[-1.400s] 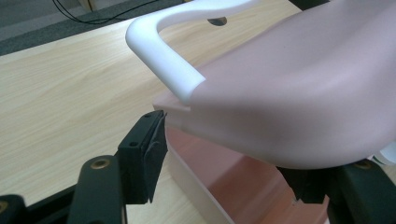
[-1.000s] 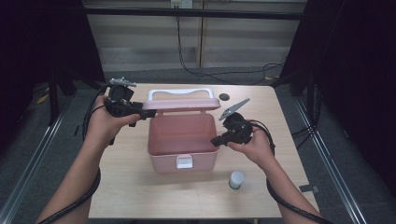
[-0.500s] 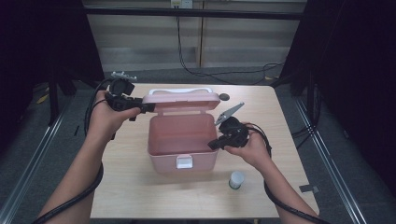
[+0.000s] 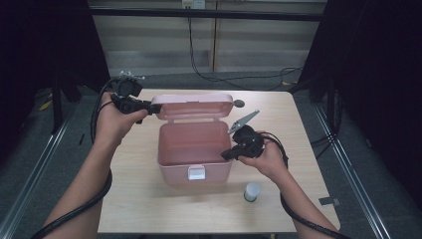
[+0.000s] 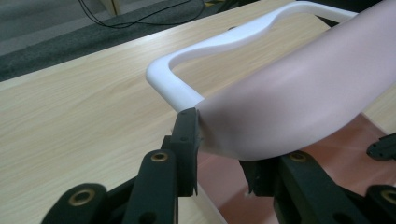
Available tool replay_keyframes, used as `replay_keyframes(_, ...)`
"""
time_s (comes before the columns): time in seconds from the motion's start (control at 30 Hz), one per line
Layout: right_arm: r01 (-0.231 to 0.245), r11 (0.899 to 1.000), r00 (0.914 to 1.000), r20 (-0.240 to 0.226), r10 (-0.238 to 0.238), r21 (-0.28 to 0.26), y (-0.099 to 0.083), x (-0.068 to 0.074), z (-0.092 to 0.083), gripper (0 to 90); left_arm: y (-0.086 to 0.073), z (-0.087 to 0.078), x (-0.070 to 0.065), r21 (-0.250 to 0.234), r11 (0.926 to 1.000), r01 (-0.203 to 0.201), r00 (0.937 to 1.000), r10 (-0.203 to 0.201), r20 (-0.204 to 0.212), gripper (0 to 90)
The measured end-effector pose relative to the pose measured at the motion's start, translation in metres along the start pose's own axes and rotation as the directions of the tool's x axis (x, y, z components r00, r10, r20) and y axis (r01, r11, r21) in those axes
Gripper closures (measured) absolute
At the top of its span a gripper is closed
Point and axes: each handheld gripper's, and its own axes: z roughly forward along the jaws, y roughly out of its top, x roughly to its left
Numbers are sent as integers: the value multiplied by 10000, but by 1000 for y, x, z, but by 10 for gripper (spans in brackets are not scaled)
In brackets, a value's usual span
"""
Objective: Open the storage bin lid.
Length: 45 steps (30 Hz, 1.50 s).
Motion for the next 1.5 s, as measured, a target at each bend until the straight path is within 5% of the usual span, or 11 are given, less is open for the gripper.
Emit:
replay_keyframes(0.97, -77, 9998, 9997, -234, 73, -170, 0, 0, 8, 900, 26, 12, 5, 241, 9997, -47, 9942, 73, -1074, 808)
replay_keyframes(1.5, -50, 9996, 9995, -322, 41, -271, -3, -1, 13, 900, 40, 20, 10, 582, 9983, 95, 9924, -23, -1230, 828)
